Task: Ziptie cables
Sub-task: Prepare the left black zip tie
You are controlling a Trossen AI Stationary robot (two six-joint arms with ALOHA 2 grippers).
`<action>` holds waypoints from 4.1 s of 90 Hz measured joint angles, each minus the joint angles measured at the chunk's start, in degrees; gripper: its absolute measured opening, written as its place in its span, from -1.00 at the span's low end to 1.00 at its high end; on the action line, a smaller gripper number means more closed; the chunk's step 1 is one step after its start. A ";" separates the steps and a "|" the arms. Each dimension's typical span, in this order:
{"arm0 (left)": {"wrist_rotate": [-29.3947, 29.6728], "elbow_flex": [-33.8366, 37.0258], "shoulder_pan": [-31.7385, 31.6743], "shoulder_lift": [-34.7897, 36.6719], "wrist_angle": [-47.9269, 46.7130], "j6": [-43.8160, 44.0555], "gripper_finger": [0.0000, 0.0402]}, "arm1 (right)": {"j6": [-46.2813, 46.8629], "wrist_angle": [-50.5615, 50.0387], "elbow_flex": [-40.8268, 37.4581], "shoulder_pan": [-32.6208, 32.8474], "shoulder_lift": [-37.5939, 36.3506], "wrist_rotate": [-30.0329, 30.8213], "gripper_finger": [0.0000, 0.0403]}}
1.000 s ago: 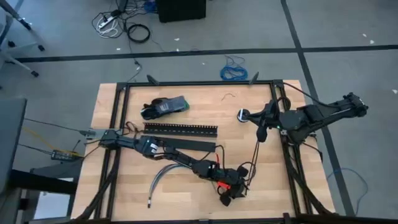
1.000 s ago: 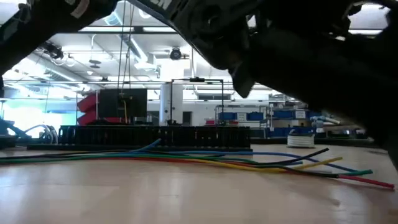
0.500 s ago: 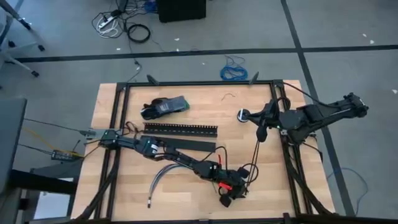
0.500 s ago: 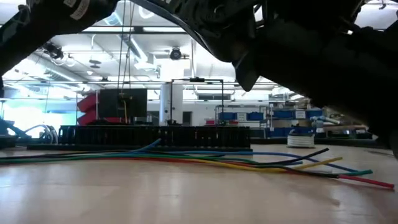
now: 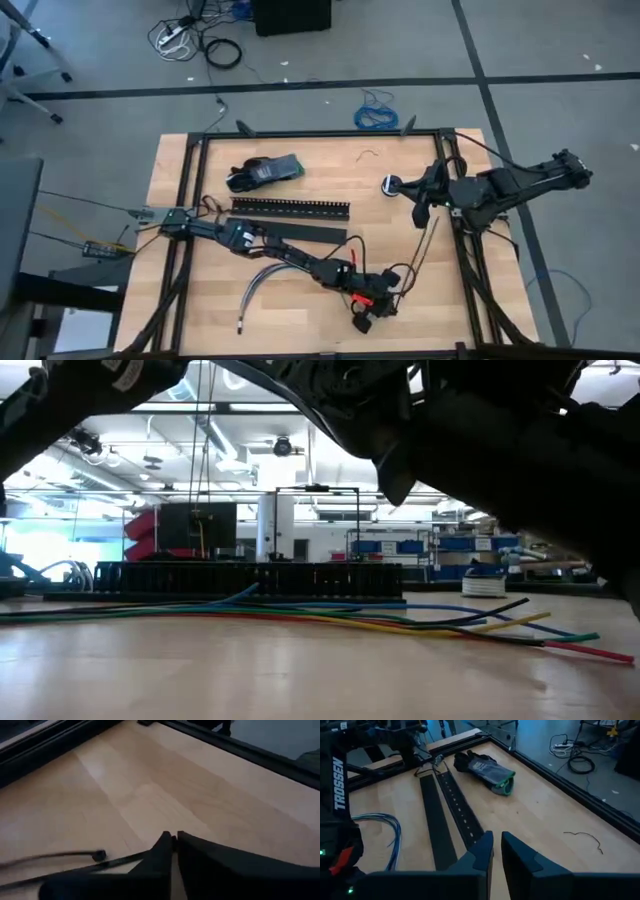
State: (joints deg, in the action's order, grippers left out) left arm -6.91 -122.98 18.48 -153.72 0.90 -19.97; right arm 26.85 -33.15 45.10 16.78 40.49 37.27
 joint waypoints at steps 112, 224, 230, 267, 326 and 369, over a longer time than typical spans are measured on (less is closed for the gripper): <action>-1.43 0.01 1.94 3.67 0.19 -14.21 -0.26 | -1.07 0.07 0.00 -0.04 0.00 -2.99 -0.83; 3.56 -2.40 -5.91 0.62 -5.30 2.23 -0.97 | -2.53 -0.46 0.00 -0.06 0.00 -2.85 -0.98; 4.28 -2.38 -6.10 0.64 -6.80 1.98 -0.99 | -2.54 -0.46 0.00 -0.07 0.02 -2.86 -0.97; 6.55 -3.31 -6.35 1.48 -27.39 2.17 -1.00 | -2.58 -0.39 0.00 -0.06 0.01 -4.00 -0.99; 16.95 7.03 -0.48 16.99 -51.79 -0.43 -1.00 | -2.58 -0.81 0.02 0.13 0.00 -6.72 -0.99; 18.96 50.57 4.91 52.36 -19.90 14.60 -1.00 | -5.63 -1.26 0.02 -0.07 0.02 -6.97 -0.99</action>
State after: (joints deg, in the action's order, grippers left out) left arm 12.05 -72.41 23.39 -101.36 -19.00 -5.37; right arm 21.22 -34.41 45.12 16.71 40.51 30.31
